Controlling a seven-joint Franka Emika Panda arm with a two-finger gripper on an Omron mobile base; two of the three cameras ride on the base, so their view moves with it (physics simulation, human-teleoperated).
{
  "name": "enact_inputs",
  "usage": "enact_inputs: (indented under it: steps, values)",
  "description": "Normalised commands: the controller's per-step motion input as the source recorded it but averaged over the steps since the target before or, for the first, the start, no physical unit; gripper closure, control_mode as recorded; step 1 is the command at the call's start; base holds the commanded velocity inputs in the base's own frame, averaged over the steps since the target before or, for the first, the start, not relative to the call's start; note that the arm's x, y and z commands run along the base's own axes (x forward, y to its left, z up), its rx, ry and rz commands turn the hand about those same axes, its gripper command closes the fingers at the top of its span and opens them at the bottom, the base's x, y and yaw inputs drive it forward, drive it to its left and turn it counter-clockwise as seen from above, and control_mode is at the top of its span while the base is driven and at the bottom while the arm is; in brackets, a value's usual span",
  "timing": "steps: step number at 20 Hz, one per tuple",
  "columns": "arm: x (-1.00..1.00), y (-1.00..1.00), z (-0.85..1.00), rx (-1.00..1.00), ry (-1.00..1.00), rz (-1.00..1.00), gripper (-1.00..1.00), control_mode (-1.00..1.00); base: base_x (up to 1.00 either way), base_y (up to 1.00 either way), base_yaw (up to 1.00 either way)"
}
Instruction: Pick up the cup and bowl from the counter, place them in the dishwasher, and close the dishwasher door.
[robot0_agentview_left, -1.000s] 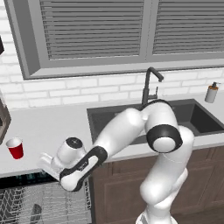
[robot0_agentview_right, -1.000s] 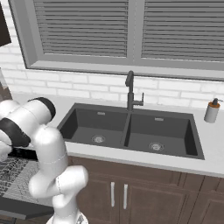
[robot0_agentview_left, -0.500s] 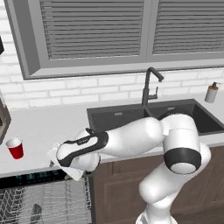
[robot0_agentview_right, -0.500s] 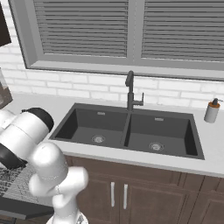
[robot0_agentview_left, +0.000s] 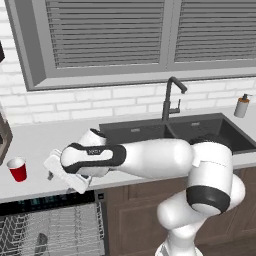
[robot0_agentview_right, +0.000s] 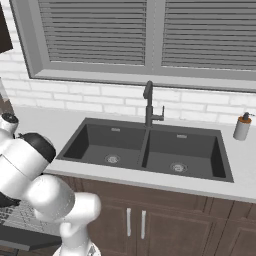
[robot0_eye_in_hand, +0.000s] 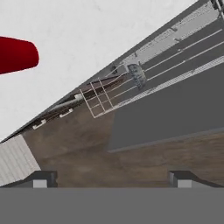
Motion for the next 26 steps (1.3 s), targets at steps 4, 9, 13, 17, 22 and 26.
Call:
enact_inputs:
  steps: [4,9,13,17,22,26]
  values:
    - [0.36,0.33,0.8,0.0,0.01,0.02,-1.0,-1.0,0.0,0.0,0.0]
    - [0.37,0.67,0.28,-0.21,0.05,0.02,-1.0,-1.0,0.0,0.0,0.0]
    - [0.37,0.76,0.0,-0.41,0.14,0.04,-1.0,-1.0,0.0,0.0,0.0]
    - [0.17,0.27,0.11,-0.16,0.03,0.01,-1.0,-1.0,0.0,0.0,0.0]
    - [0.31,0.0,0.16,0.01,0.0,0.02,-1.0,-1.0,0.0,0.0,0.0]
    - [0.09,0.0,-0.29,0.0,0.0,0.01,-1.0,-1.0,0.0,0.0,0.0]
